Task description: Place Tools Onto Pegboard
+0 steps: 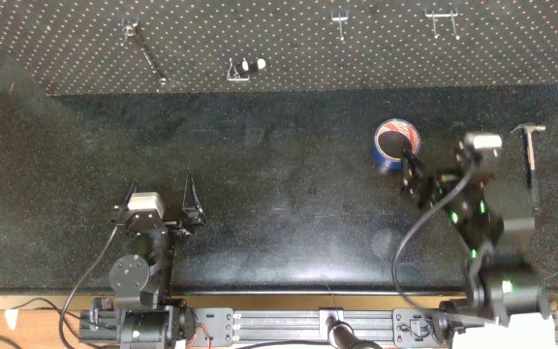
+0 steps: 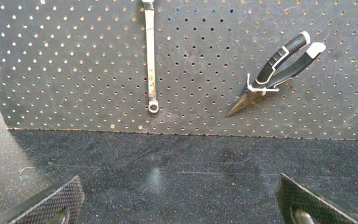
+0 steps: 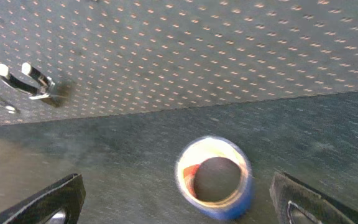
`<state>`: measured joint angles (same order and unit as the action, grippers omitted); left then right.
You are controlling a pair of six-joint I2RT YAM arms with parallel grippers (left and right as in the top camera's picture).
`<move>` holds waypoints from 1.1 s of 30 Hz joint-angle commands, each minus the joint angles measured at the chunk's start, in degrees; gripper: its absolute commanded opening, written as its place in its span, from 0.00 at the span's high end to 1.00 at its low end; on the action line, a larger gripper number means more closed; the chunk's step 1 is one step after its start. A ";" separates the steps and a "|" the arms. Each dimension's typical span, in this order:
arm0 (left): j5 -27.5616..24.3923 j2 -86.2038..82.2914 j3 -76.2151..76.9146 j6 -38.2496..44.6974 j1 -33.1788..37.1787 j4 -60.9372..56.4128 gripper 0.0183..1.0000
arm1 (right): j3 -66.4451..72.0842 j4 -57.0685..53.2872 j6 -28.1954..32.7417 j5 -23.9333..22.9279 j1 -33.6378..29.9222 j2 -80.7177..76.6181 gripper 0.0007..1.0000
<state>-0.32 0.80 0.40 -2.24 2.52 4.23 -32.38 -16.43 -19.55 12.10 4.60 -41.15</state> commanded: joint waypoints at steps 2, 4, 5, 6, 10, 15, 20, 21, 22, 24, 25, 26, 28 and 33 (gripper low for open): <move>-0.83 -0.59 -0.09 -0.46 -0.31 0.37 0.00 | -15.19 -10.64 -2.64 -0.15 3.65 -20.28 0.02; -0.83 -0.59 -0.09 -0.46 -0.31 0.37 0.00 | -21.33 -17.81 -2.43 -3.41 5.20 -29.18 0.02; -0.83 -0.59 -0.09 -0.48 -0.31 0.39 0.00 | -23.71 -20.48 -2.43 -5.62 6.01 -32.11 0.02; -0.83 -0.59 -0.09 -0.46 -0.31 0.39 0.00 | -27.08 -23.63 -2.40 -8.66 7.34 -36.04 0.02; -0.83 -0.59 -0.09 -0.46 -0.31 0.39 0.00 | -33.59 -26.40 1.81 -13.42 11.19 -45.86 0.02; -0.83 -0.59 -0.09 -0.46 -0.31 0.39 0.00 | -40.22 -29.44 1.81 -16.00 12.22 -57.55 0.02; -0.83 -0.59 -0.09 -0.46 -0.31 0.39 0.00 | -40.72 -28.85 1.81 -15.69 12.35 -61.64 0.02; -0.83 -0.59 -0.09 -0.48 -0.31 0.39 0.01 | -40.72 -28.09 1.81 -15.52 12.57 -62.01 0.02; -0.83 -0.59 -0.09 -0.48 -0.31 0.39 0.00 | -40.72 -27.43 1.84 -15.54 13.00 -62.23 0.02; -0.83 -0.59 -0.09 -0.46 -0.31 0.39 0.00 | -40.72 -27.43 1.81 -15.54 13.22 -63.01 0.05; -0.83 -0.59 -0.09 -0.48 -0.31 0.39 0.00 | -40.72 -27.45 1.81 -15.54 13.22 -63.69 0.22; -0.83 -0.59 -0.09 -0.46 -0.31 0.39 0.00 | -40.72 -27.45 1.81 -15.54 13.22 -64.26 0.42; -0.83 -0.59 -0.09 -0.46 -0.31 0.39 0.00 | -40.72 -27.47 1.81 -15.54 13.22 -65.55 0.63; -0.83 -0.59 -0.09 -0.46 -0.31 0.39 0.00 | -40.72 -25.00 1.33 -15.45 13.25 -60.76 0.93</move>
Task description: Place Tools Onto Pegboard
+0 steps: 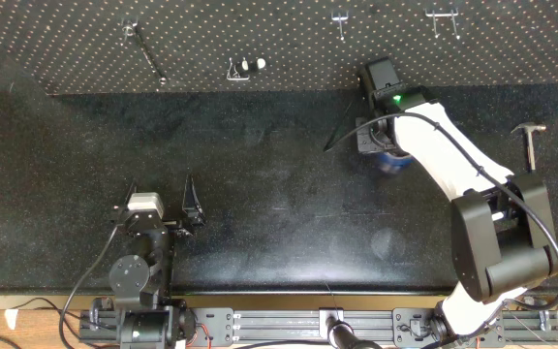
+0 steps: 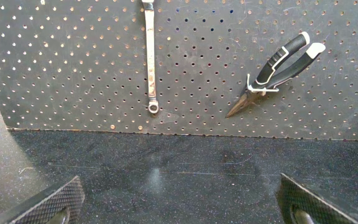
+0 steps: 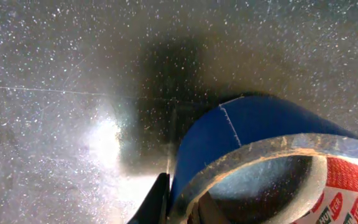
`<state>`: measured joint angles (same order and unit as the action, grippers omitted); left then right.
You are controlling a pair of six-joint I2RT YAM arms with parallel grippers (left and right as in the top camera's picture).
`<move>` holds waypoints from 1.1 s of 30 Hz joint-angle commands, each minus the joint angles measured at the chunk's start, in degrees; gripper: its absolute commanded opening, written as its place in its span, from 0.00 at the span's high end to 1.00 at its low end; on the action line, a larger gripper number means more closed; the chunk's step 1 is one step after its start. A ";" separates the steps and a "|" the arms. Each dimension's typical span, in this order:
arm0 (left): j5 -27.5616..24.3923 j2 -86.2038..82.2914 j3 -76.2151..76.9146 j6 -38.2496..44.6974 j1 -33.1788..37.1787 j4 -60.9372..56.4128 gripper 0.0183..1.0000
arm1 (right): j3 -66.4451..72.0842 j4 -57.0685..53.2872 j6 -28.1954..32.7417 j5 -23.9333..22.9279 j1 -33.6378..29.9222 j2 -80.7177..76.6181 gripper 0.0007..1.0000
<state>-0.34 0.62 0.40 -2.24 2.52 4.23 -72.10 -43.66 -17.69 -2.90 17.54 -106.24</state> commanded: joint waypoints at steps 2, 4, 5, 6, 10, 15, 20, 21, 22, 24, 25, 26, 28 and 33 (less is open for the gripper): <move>-0.81 -0.42 -0.09 -0.46 -0.31 0.39 0.00 | -1.01 3.67 -0.68 0.39 1.55 13.60 0.93; -0.81 -0.42 -0.09 -0.46 -0.31 0.37 0.00 | -1.01 9.03 -0.63 0.52 6.40 27.41 0.92; -0.81 -0.42 -0.09 -0.46 -0.31 0.39 0.00 | -1.01 13.51 -0.57 0.50 9.40 32.26 0.92; -0.81 -0.42 -0.09 -0.46 -0.31 0.37 0.00 | -1.01 20.83 1.86 0.48 12.98 35.41 0.93; -0.81 -0.42 -0.09 -0.46 -0.31 0.37 0.00 | -1.01 28.06 4.76 -4.04 15.08 27.74 0.93; -0.81 -0.42 -0.09 -0.46 -0.31 0.39 0.00 | -1.01 33.20 4.76 -10.82 15.06 17.68 0.92; -0.81 -0.42 -0.09 -0.46 -0.31 0.39 0.00 | -1.01 41.70 4.98 -14.49 14.38 11.52 0.93; -0.81 -0.42 -0.09 -0.46 -0.31 0.39 0.00 | -1.01 43.56 5.01 -14.51 14.36 10.38 0.93; -0.81 -0.42 -0.09 -0.46 -0.31 0.39 0.00 | -1.01 45.40 6.08 -14.49 14.38 9.51 0.93; -0.81 -0.42 -0.09 -0.46 -0.31 0.37 0.00 | -1.01 47.76 6.08 -14.51 14.36 8.07 0.93; -0.81 -0.42 -0.09 -0.48 -0.31 0.39 0.00 | -1.01 48.11 6.08 -14.51 14.36 7.67 0.92; -0.81 -0.42 -0.09 -0.46 -0.31 0.39 0.00 | -1.01 48.52 6.08 -14.51 14.36 7.43 0.93; -0.81 -0.42 -0.09 -0.48 -0.31 0.37 0.00 | -1.01 49.37 6.10 -14.69 14.12 7.10 0.93; -0.81 -0.42 -0.09 -0.48 -0.31 0.39 0.00 | -1.01 49.31 6.03 -14.43 14.23 6.88 0.86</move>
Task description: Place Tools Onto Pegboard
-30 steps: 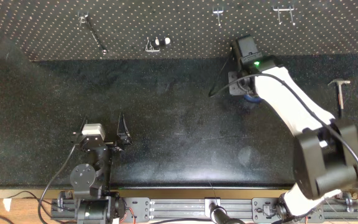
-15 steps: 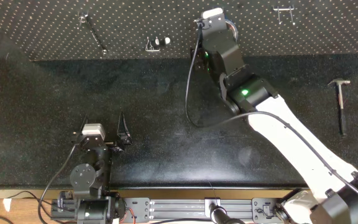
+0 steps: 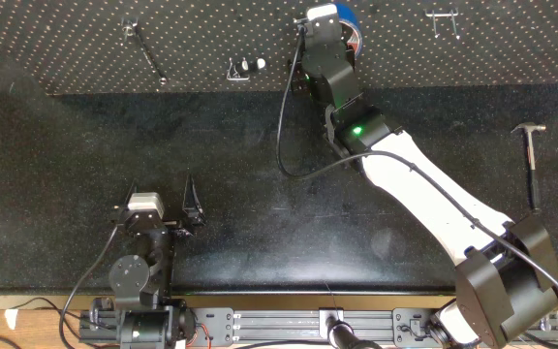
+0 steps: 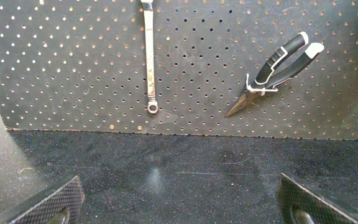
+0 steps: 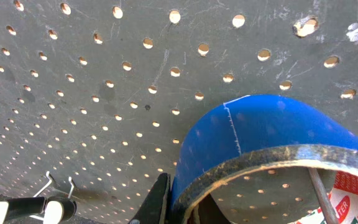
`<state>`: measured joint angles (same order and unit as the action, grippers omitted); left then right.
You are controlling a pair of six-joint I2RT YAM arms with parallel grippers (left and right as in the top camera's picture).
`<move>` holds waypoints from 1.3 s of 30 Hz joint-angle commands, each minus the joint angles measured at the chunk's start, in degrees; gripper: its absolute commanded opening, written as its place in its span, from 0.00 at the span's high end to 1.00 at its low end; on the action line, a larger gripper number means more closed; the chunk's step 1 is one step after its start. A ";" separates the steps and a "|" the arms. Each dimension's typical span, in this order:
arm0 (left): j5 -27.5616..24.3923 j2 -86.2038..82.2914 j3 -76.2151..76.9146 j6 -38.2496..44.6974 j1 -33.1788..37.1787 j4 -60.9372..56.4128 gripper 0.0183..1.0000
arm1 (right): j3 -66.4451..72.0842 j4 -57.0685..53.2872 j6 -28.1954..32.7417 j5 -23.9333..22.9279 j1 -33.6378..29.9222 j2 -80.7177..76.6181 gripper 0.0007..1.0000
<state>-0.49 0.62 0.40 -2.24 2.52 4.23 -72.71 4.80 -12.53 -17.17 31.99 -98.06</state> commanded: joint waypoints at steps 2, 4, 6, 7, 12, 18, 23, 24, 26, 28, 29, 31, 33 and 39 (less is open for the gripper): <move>-0.66 -0.42 -0.09 -0.48 -0.31 0.39 0.00 | -0.39 -0.02 0.87 -0.09 0.50 -1.27 0.72; -0.66 -0.42 -0.09 -0.48 -0.31 0.39 0.00 | -0.39 -0.02 0.87 1.38 0.57 -1.27 0.59; -0.66 -0.42 -0.09 -0.46 -0.31 0.37 0.00 | -0.39 -2.29 0.90 2.14 0.57 -0.15 0.59; -0.66 -0.42 -0.09 -0.46 -0.31 0.37 0.00 | -0.39 -5.05 0.90 2.23 0.57 1.49 0.59; -0.66 -0.42 -0.09 -0.48 -0.31 0.39 0.00 | -0.39 -18.93 0.87 3.96 0.57 9.31 0.54; -0.66 -0.42 -0.09 -0.48 -0.31 0.37 0.00 | -0.33 -70.49 -2.32 22.47 -16.35 18.40 0.02; -0.66 -0.42 -0.09 -0.46 -0.31 0.39 0.00 | 2.95 -75.19 30.95 17.57 -44.76 18.62 0.02; -0.66 -0.42 -0.09 -0.48 -0.31 0.39 0.00 | 4.39 -74.53 30.84 14.84 -46.62 18.36 0.02; -0.66 -0.42 -0.09 -0.46 -0.31 0.37 0.01 | 6.78 -72.78 30.88 12.35 -51.80 15.61 0.02; -0.66 -0.42 -0.09 -0.46 -0.31 0.39 0.00 | 8.44 -66.10 32.61 12.00 -58.03 10.14 0.02; -0.66 -0.42 -0.09 -0.46 -0.31 0.39 0.00 | 8.44 -64.30 34.34 12.00 -60.19 8.39 0.02; -0.66 -0.42 -0.09 -0.46 -0.31 0.39 0.00 | 8.44 -60.85 34.32 12.44 -63.93 5.16 0.02; -0.66 -0.42 -0.09 -0.46 -0.31 0.39 0.00 | 8.41 -59.04 34.36 14.84 -65.33 2.43 0.02; -0.66 -0.42 -0.09 -0.46 -0.31 0.39 0.01 | 8.41 -55.41 35.58 14.88 -66.01 -1.90 0.02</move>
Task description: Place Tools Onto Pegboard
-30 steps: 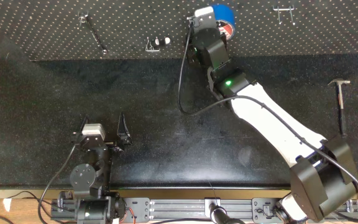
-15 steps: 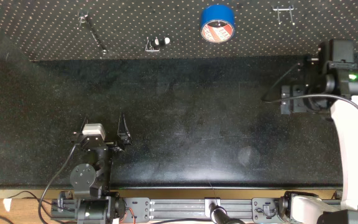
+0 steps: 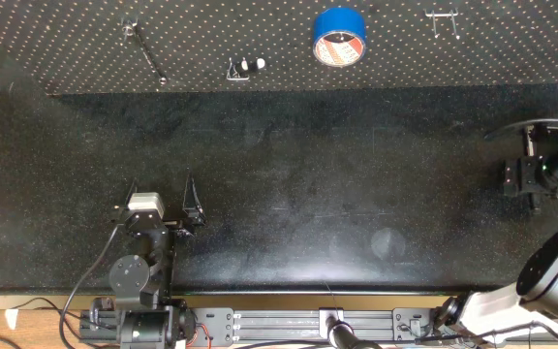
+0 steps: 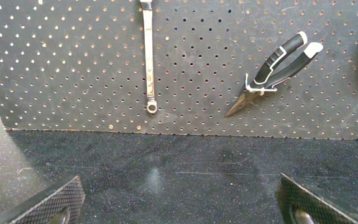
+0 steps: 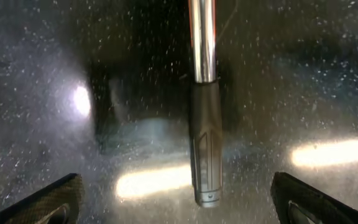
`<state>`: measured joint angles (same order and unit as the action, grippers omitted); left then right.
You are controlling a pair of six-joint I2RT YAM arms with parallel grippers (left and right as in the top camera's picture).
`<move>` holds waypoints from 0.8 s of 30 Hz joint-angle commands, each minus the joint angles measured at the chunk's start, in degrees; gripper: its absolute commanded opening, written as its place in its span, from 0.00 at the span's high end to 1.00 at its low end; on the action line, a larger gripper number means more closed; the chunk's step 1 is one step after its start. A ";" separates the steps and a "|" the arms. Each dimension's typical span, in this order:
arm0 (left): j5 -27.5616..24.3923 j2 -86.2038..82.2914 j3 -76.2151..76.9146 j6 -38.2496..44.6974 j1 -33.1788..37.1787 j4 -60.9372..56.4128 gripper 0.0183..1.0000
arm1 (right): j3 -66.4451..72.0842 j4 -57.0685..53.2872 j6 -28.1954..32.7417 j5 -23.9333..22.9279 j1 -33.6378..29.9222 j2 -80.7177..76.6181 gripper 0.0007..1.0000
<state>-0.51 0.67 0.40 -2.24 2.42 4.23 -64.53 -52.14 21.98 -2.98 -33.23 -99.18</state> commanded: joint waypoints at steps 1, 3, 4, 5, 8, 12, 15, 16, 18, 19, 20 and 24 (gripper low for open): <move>-0.63 -0.46 -0.09 -0.46 -0.20 0.39 0.01 | 0.24 1.86 1.07 1.16 -1.88 -0.94 0.02; -0.63 -0.46 -0.09 -0.46 -0.20 0.37 0.00 | 0.24 2.16 2.93 4.04 -3.76 -1.73 0.02; -0.63 -0.46 -0.09 -0.46 -0.20 0.39 0.00 | 0.24 2.21 4.31 5.14 -3.98 -2.60 0.02; -0.63 -0.46 -0.09 -0.46 -0.20 0.39 0.00 | 0.24 2.38 4.31 5.14 -3.98 -3.10 0.02; -0.63 -0.46 -0.09 -0.46 -0.20 0.37 0.00 | 0.24 2.97 4.31 5.16 -3.98 -4.26 0.02; -0.63 -0.46 -0.09 -0.48 -0.20 0.39 0.00 | 0.24 3.17 4.31 5.14 -3.98 -6.93 0.55; -0.63 -0.46 -0.09 -0.46 -0.20 0.39 0.00 | 0.24 2.80 4.28 5.16 -3.98 -8.87 0.92; -0.63 -0.46 -0.09 -0.48 -0.20 0.39 0.00 | 0.24 2.89 4.28 5.25 -3.98 -8.28 0.93; -0.63 -0.46 -0.09 -0.48 -0.20 0.39 0.00 | 0.24 3.52 4.26 11.23 -3.98 -4.85 0.93; -0.63 -0.46 -0.09 -0.48 -0.20 0.37 0.00 | 0.24 4.26 4.24 18.38 -3.98 0.42 0.93; -0.63 -0.46 -0.09 -0.48 -0.20 0.39 0.00 | 0.24 5.07 3.04 22.36 -3.98 5.97 0.93; -0.63 -0.46 -0.09 -0.46 -0.20 0.37 0.00 | 0.24 7.45 -6.51 25.16 5.33 30.47 0.93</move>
<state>-0.56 0.67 0.43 -2.24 2.42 4.25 -64.05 -45.87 20.16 19.07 -34.09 -75.99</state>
